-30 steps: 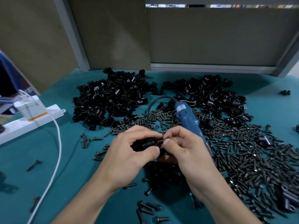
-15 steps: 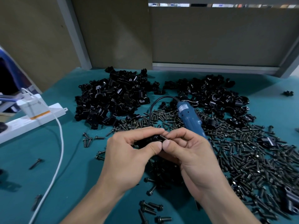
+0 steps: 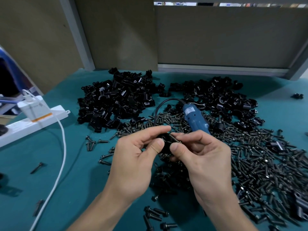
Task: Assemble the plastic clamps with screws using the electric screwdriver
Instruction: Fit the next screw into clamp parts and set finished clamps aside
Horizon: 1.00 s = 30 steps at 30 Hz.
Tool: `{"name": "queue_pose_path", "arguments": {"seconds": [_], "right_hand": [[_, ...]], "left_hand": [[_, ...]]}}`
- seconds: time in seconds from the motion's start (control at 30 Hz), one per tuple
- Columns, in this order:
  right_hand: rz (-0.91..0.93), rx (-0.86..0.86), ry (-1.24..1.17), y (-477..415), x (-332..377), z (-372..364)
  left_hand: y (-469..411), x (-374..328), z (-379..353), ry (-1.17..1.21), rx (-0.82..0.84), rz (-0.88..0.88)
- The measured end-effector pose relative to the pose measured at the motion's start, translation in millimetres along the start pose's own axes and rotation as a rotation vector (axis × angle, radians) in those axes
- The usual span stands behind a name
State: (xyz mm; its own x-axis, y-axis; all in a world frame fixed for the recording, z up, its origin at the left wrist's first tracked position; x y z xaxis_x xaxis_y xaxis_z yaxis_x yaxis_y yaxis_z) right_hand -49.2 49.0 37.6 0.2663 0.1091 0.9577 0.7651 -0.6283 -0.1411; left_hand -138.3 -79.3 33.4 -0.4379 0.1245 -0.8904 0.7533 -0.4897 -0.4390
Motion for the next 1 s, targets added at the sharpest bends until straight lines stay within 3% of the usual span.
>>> {"name": "queue_pose_path", "arguments": {"seconds": [0.2, 0.37, 0.5, 0.57, 0.77, 1.0], "right_hand": [[0.057, 0.001, -0.026, -5, 8, 5], [0.012, 0.046, 0.021, -5, 7, 4], [0.113, -0.055, 0.484, -9, 11, 15], [0.160, -0.004, 0.642, -9, 16, 18], [0.082, 0.105, 0.633, -10, 16, 20], [0.083, 0.091, 0.638, -12, 22, 26]], "left_hand": [[-6, 5, 2, 0.011, 0.145, 0.113], [-7, -1, -2, 0.114, 0.197, 0.036], [0, 3, 2, -0.331, 0.080, 0.006], [2, 2, 1, -0.444, 0.089, -0.004], [3, -3, -4, -0.444, 0.182, -0.069], [3, 3, 0, -0.395, 0.156, 0.022]]}}
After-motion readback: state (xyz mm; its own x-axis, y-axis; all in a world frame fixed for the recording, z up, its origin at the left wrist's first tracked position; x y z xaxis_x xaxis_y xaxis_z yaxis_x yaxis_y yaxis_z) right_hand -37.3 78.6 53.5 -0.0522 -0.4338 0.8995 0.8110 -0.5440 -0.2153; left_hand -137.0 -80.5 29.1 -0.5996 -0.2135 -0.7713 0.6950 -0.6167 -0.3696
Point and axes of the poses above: each hand's wrist, its own y-axis away from the middle knuckle, its own z-axis out of the back of the hand, x = y × z, the point moved 2 cm from there along -y, towards the middle knuckle, and after that the axes turned 5 degrees about -z, right-handed, at the moved point
